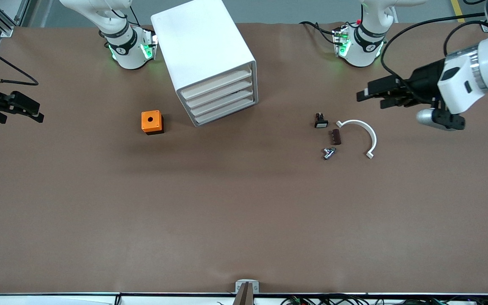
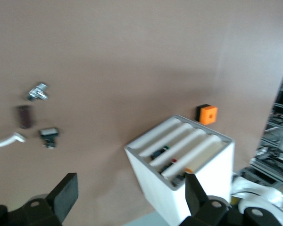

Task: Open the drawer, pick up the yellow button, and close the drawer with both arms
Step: 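Move the left gripper toward the white cabinet's drawer front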

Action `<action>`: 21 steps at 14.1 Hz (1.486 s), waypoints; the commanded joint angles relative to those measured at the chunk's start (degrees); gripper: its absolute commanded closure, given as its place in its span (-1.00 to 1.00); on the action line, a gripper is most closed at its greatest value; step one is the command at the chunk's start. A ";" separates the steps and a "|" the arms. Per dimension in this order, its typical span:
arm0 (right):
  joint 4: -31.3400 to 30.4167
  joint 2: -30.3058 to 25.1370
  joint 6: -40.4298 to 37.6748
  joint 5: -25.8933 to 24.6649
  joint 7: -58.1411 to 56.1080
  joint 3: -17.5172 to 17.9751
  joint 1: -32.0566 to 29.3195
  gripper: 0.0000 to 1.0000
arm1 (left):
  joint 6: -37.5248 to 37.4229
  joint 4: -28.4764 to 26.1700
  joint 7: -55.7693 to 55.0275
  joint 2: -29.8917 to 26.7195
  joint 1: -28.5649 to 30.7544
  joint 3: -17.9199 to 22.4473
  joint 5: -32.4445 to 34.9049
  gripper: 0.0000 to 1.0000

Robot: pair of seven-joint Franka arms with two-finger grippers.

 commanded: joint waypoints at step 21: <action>-1.74 -1.85 0.31 0.04 0.03 -0.03 -0.24 -1.00 | 4.98 12.91 -83.84 32.72 -18.79 -0.47 -6.73 -1.00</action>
